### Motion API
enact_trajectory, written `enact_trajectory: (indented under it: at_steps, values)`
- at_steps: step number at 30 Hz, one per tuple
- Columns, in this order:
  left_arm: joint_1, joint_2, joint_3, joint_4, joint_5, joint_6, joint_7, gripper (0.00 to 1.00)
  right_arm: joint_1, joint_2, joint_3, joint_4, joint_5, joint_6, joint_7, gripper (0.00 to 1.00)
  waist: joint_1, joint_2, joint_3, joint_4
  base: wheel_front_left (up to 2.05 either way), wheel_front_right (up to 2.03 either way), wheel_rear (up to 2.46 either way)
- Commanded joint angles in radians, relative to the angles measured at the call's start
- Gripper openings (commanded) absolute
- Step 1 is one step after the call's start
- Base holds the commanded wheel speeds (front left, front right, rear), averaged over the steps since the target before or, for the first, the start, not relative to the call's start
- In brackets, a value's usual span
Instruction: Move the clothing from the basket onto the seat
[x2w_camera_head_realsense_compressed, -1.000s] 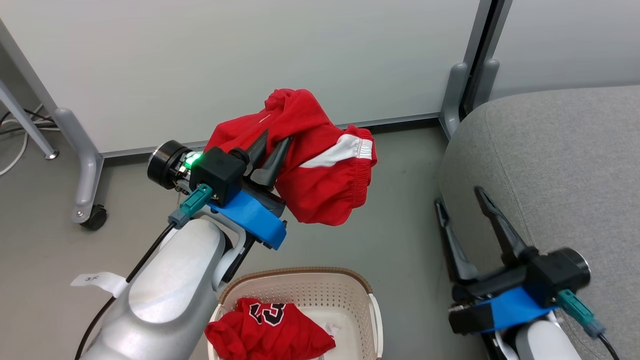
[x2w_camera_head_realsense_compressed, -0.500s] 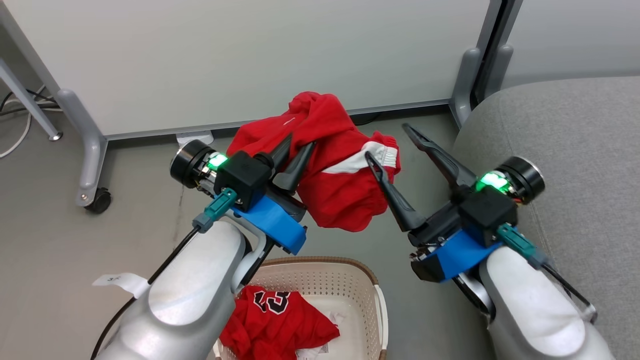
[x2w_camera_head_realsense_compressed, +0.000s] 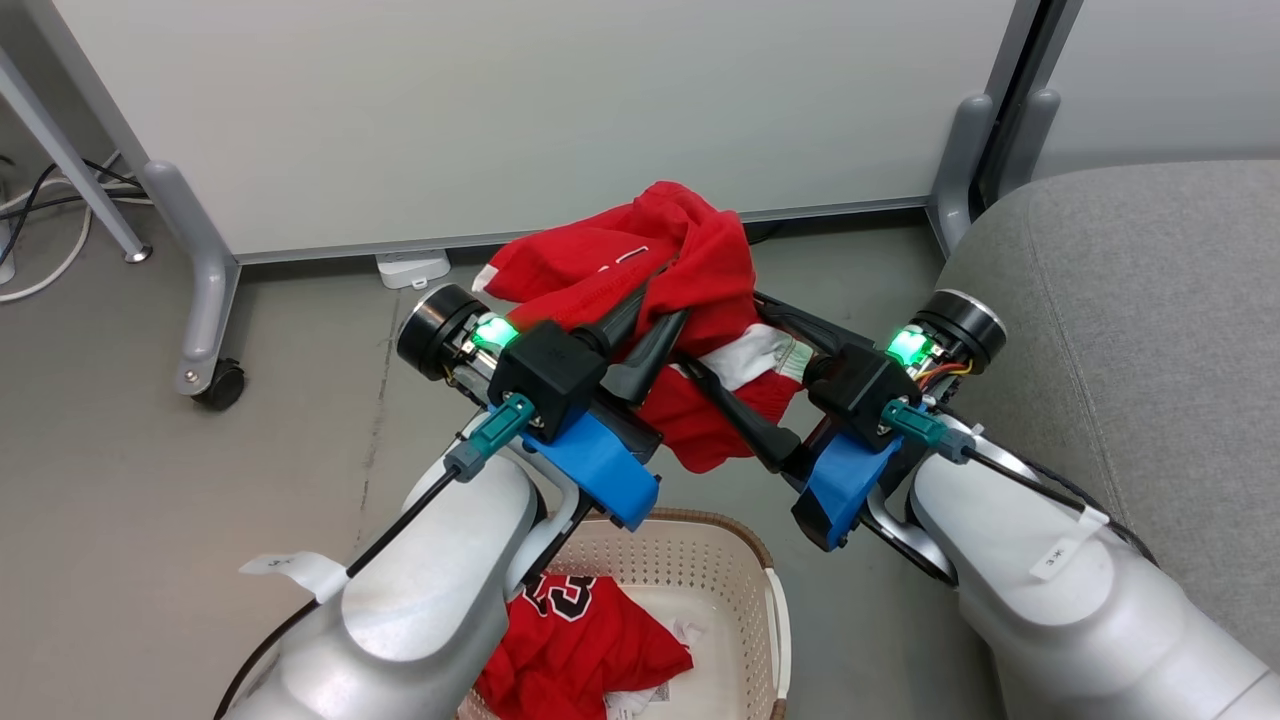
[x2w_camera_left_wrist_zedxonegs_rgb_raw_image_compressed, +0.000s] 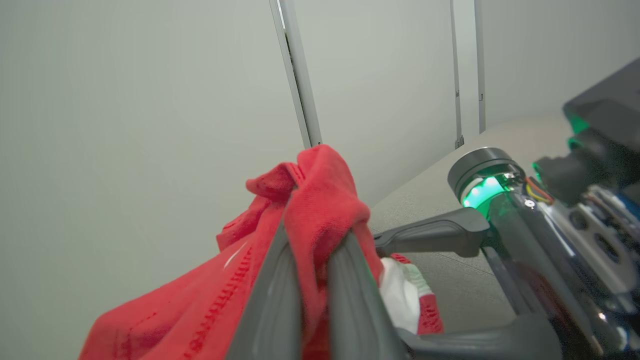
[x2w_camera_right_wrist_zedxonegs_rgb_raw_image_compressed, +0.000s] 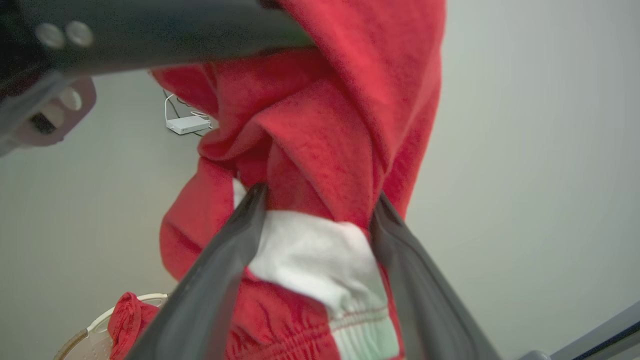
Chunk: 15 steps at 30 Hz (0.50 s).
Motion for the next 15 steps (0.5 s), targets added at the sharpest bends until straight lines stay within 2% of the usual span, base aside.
enact_trajectory:
  at_steps: [1, 2, 3, 15]
  values:
    - [-0.009, -0.002, -0.002, -0.003, 0.0, -0.004, -0.005, 0.0, -0.033, 0.001, 0.04, 0.03, 0.032, 0.0, -0.003, 1.0, -0.0002, 0.0, 0.0, 0.002, 0.0, 0.0, 0.0]
    - [-0.01, -0.003, -0.005, -0.003, -0.002, -0.004, -0.005, 0.0, -0.042, 0.005, 0.054, 0.04, 0.052, 0.0, -0.004, 0.56, -0.0002, 0.0, 0.0, 0.003, 0.0, 0.0, 0.0]
    - [-0.011, -0.003, -0.007, -0.004, -0.003, -0.004, -0.005, 0.0, -0.049, 0.008, 0.066, 0.045, 0.066, 0.0, -0.004, 0.0, -0.0002, 0.0, 0.0, 0.003, 0.0, 0.0, 0.0]
    - [-0.005, 0.005, -0.017, -0.003, -0.014, -0.004, -0.005, 0.0, -0.056, 0.003, 0.108, 0.048, 0.128, 0.0, -0.003, 0.0, -0.0002, 0.0, -0.007, 0.0, 0.0, 0.0, 0.0]
